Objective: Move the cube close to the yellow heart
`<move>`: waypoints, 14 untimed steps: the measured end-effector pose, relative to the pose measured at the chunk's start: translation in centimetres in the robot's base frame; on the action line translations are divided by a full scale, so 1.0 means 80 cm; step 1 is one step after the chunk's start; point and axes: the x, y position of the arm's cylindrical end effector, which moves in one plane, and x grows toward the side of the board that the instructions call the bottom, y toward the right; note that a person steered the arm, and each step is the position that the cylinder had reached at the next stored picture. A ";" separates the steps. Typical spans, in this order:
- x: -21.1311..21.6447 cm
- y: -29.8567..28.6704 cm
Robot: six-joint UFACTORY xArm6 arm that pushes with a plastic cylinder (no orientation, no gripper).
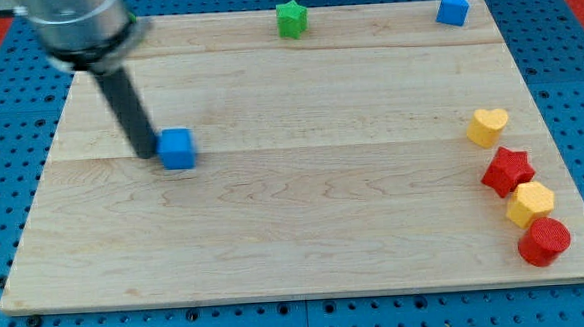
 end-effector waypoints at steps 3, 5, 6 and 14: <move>0.087 0.115; 0.049 0.209; 0.011 0.254; 0.107 0.144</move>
